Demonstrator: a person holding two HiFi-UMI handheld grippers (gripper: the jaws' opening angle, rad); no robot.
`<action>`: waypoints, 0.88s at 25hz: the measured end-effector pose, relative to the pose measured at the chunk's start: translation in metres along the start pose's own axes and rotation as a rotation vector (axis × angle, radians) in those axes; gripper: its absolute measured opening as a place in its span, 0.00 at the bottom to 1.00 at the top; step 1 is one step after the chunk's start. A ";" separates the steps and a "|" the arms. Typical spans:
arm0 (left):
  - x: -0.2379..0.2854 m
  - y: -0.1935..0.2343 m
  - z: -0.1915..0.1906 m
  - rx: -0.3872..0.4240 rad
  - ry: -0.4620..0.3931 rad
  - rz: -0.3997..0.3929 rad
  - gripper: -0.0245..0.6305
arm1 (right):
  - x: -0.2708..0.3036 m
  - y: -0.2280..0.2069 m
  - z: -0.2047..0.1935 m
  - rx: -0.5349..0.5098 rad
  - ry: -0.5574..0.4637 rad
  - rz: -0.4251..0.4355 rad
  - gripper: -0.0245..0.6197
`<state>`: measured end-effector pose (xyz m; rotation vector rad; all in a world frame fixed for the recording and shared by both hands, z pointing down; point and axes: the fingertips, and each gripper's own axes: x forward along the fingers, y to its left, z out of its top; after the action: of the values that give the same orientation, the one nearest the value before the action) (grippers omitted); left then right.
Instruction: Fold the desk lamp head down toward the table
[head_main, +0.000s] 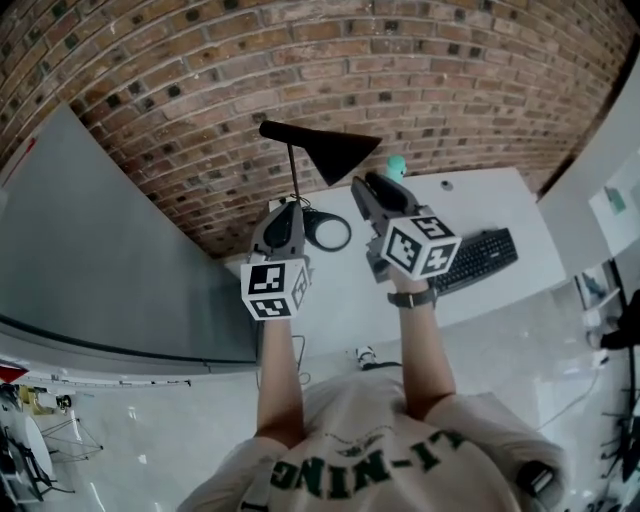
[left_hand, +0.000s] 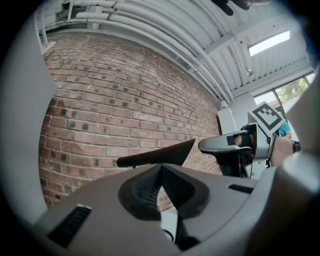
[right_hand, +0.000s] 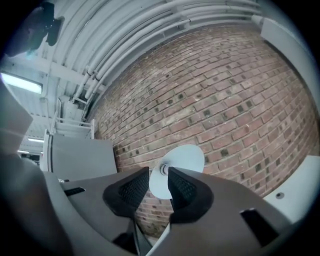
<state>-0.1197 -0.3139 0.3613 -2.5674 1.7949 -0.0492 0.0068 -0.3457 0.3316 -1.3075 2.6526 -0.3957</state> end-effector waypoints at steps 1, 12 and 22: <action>0.002 0.003 -0.001 -0.002 0.003 0.006 0.03 | 0.004 -0.001 0.000 0.007 0.000 0.008 0.20; 0.021 0.014 -0.012 -0.005 0.028 0.022 0.03 | 0.027 -0.008 0.011 0.085 -0.035 0.061 0.23; 0.026 0.018 -0.019 -0.002 0.050 0.013 0.03 | 0.032 0.000 0.016 0.118 -0.053 0.076 0.15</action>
<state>-0.1281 -0.3438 0.3808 -2.5784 1.8280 -0.1127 -0.0085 -0.3735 0.3160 -1.1625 2.5832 -0.4926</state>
